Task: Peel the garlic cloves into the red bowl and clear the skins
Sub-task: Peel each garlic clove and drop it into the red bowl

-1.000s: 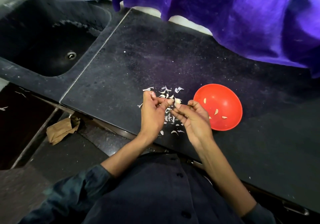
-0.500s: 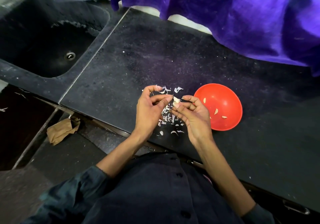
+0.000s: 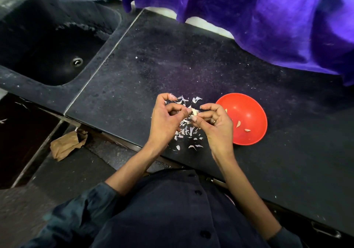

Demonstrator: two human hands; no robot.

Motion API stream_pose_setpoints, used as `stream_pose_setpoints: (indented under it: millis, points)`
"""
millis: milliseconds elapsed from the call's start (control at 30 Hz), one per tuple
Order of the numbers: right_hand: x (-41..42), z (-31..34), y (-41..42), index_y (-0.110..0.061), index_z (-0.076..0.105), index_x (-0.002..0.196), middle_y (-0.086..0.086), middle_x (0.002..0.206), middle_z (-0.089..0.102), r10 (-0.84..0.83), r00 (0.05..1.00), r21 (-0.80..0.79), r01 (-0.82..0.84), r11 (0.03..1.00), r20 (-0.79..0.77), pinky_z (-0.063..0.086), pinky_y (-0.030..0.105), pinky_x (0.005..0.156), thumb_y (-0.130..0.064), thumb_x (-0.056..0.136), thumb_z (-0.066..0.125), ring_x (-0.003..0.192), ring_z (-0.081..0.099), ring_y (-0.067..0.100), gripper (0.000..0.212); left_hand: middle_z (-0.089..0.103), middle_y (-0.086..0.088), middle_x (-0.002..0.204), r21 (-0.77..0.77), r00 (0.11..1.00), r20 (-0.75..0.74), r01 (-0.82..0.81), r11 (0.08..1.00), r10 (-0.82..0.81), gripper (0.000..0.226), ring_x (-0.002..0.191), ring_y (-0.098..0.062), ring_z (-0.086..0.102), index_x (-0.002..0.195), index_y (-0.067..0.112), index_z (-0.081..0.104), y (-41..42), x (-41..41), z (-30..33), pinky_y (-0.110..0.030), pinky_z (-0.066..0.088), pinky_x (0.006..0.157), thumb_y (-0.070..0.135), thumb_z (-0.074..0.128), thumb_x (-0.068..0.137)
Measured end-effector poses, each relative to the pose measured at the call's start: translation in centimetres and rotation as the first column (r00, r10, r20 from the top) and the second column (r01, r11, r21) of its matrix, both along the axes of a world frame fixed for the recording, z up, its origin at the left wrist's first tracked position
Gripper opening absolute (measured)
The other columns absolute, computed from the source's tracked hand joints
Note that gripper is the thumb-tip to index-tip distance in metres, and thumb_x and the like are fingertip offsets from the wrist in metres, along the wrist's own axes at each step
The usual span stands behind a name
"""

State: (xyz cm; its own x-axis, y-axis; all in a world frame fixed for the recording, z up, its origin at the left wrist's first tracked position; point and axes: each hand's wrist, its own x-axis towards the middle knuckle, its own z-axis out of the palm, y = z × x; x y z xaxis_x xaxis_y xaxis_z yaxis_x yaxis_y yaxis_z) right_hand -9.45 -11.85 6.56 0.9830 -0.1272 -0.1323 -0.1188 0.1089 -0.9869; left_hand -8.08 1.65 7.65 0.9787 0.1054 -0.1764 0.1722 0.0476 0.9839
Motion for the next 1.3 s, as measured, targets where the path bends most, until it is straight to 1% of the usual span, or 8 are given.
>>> stream_pose_setpoints:
  millis: [133,300,567,833,933,1033,1133,1300]
  points:
    - [-0.01,-0.06,-0.12,-0.009,0.059,0.102,-0.002,0.075,0.067,-0.018,1.0,0.015,0.018,1.0,-0.007,0.054,0.052,0.08,0.003,0.077,0.075,0.071,0.065,0.01,0.031,0.072,-0.007,0.087,-0.039,0.999,-0.015,-0.043,0.998,0.043,0.035,0.063,-0.018,0.056,0.104,0.021,0.042,0.25,-0.01,-0.03,-0.026,0.046,0.044,0.01,0.071,0.086]
    - [0.0,-0.16,-0.19,-0.006,0.059,0.104,-0.002,0.075,0.069,-0.006,1.0,0.015,0.006,1.0,-0.007,0.055,0.048,0.079,0.004,0.078,0.074,0.073,0.066,0.012,0.031,0.074,-0.006,0.097,-0.108,0.999,-0.039,0.033,0.994,-0.038,0.039,0.071,-0.011,0.064,0.114,0.016,0.043,0.15,-0.21,0.09,-0.026,0.047,0.048,0.011,0.07,0.088]
    - [-0.08,-0.17,-0.1,-0.013,0.059,0.101,0.0,0.075,0.071,0.035,0.999,-0.034,-0.034,0.999,0.025,0.057,0.038,0.075,0.005,0.079,0.073,0.075,0.067,0.017,0.031,0.073,-0.004,0.077,-0.133,0.998,-0.056,0.014,0.991,-0.022,0.047,0.061,-0.01,0.063,0.112,0.012,0.043,0.07,-0.18,0.35,-0.022,0.044,0.044,0.007,0.077,0.079]
    - [-0.13,-0.39,0.12,-0.036,0.068,0.1,0.0,0.078,0.072,0.076,0.994,-0.188,-0.059,0.98,0.083,0.055,0.045,0.08,-0.003,0.078,0.076,0.079,0.069,0.028,0.041,0.072,-0.01,0.079,-0.074,0.999,-0.031,-0.043,0.996,0.041,0.048,0.053,-0.01,0.054,0.094,0.023,0.035,-0.13,-0.3,-0.31,-0.026,0.039,0.049,0.011,0.079,0.078]
    - [-0.04,-0.89,-0.16,-0.027,0.072,0.106,0.007,0.085,0.072,0.08,0.994,-0.184,-0.066,0.981,0.072,0.055,0.043,0.083,-0.006,0.077,0.077,0.082,0.069,0.029,0.036,0.071,-0.01,0.081,-0.052,1.0,0.003,-0.019,0.998,0.019,0.045,0.053,-0.002,0.054,0.09,0.023,0.031,-0.36,-0.43,-0.44,-0.022,0.039,0.056,0.009,0.073,0.084]
    - [-0.06,-0.62,-0.17,-0.016,0.072,0.107,0.009,0.086,0.071,0.082,0.995,-0.108,-0.077,0.991,0.048,0.057,0.041,0.082,-0.003,0.078,0.076,0.079,0.069,0.025,0.033,0.068,-0.008,0.082,-0.059,1.0,0.028,0.008,0.998,-0.007,0.043,0.051,0.001,0.052,0.089,0.022,0.029,-0.49,-0.49,-0.26,-0.019,0.04,0.052,0.005,0.068,0.087]
    - [-0.16,-0.06,-0.03,-0.013,0.071,0.102,0.007,0.08,0.068,0.074,0.997,0.088,-0.074,0.993,0.0,0.058,0.036,0.078,0.002,0.078,0.072,0.079,0.066,0.019,0.029,0.065,-0.009,0.083,-0.096,0.999,0.043,-0.007,0.995,0.011,0.041,0.056,-0.003,0.053,0.089,0.021,0.029,-0.48,-0.51,-0.27,-0.015,0.041,0.049,-0.001,0.063,0.089]
    - [-0.18,0.09,-0.72,-0.007,0.065,0.108,0.007,0.081,0.066,0.078,0.995,0.277,-0.059,0.959,-0.056,0.057,0.03,0.075,-0.005,0.074,0.071,0.081,0.066,0.017,0.034,0.066,-0.002,0.083,-0.095,0.998,0.03,-0.053,0.994,0.057,0.028,0.062,-0.011,0.054,0.092,0.022,0.044,0.23,-0.44,-0.53,-0.021,0.04,0.041,0.004,0.065,0.09]
